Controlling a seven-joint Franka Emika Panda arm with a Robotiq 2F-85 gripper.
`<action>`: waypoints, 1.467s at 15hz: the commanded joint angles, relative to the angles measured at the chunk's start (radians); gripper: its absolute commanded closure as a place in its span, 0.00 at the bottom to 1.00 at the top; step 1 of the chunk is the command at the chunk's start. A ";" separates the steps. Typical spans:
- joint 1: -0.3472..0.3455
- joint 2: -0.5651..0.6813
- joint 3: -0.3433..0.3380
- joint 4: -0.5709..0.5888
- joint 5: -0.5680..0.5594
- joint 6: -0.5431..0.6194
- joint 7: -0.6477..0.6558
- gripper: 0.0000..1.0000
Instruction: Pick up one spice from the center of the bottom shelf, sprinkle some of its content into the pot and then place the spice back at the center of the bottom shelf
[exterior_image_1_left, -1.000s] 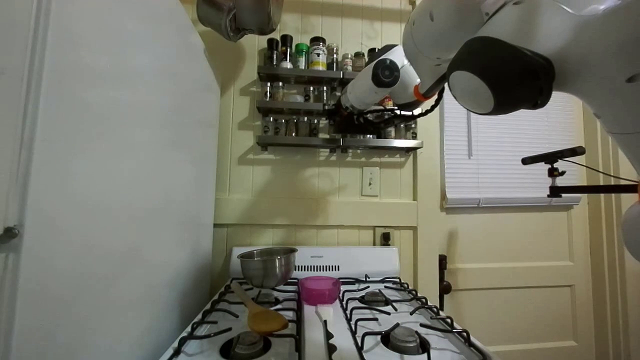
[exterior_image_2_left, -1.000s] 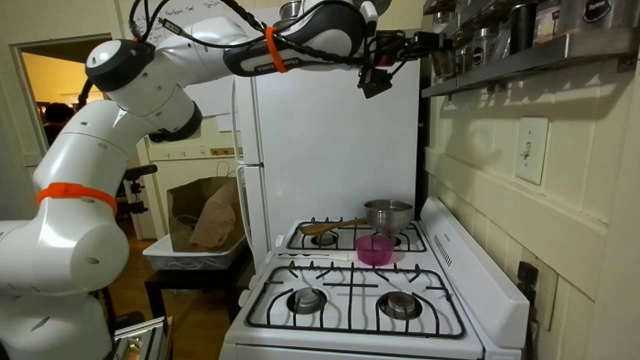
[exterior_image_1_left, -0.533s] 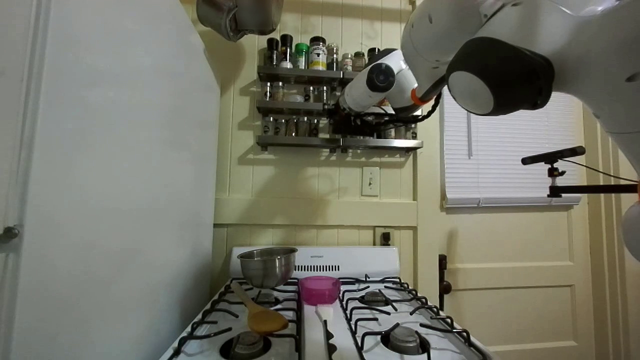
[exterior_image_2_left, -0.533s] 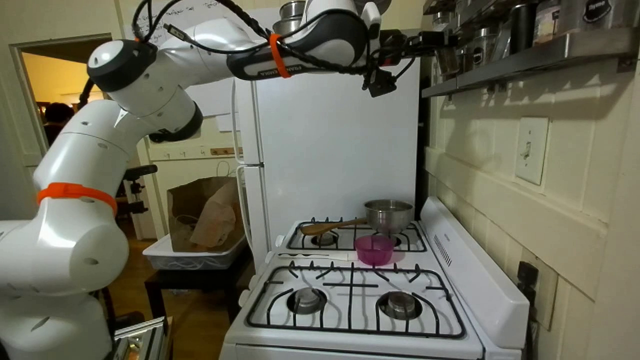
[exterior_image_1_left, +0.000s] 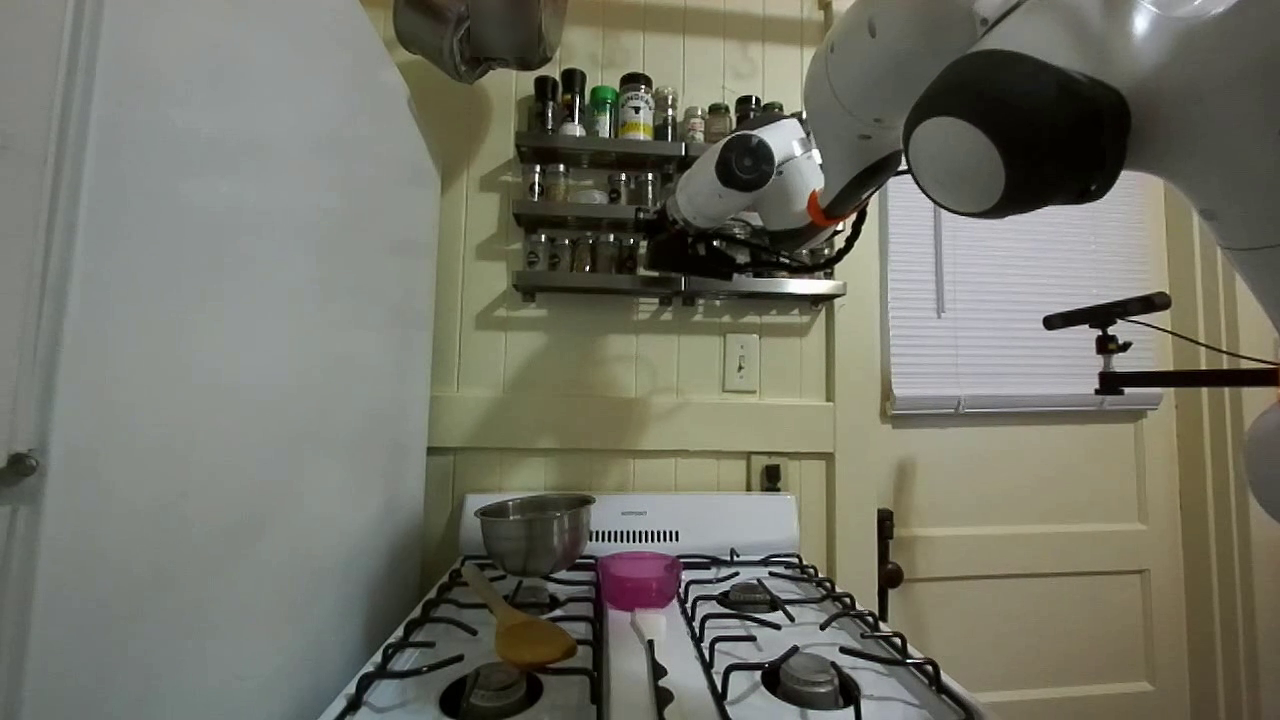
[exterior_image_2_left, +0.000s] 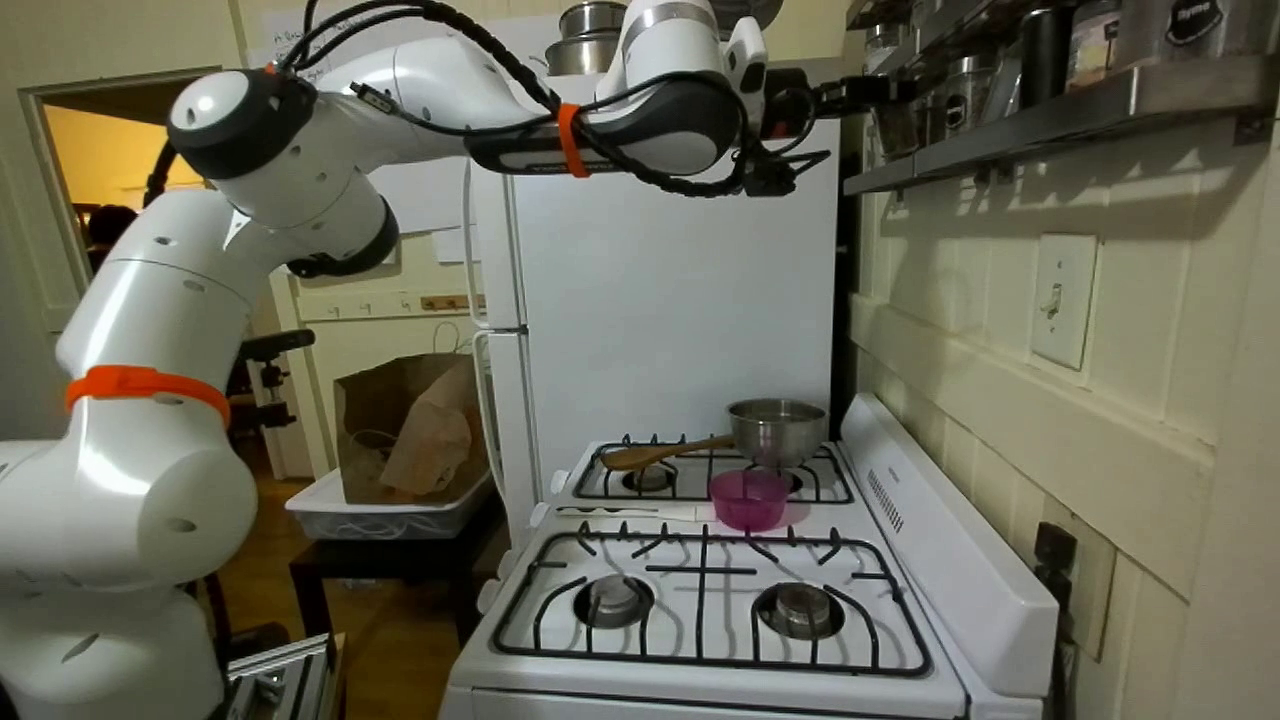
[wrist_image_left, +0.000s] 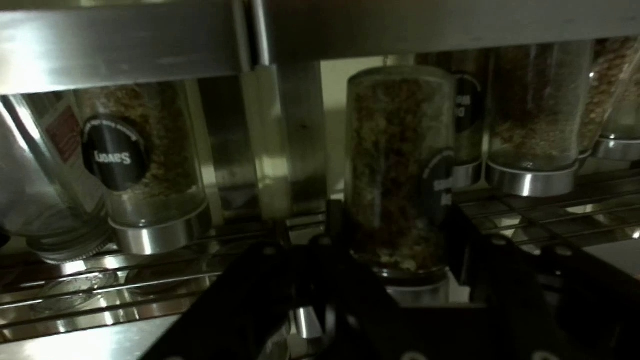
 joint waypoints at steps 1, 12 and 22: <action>-0.027 0.029 0.055 0.018 0.030 -0.050 -0.034 0.76; -0.087 0.090 0.188 0.032 0.083 -0.144 -0.168 0.76; -0.125 0.170 0.321 0.016 0.161 -0.247 -0.387 0.40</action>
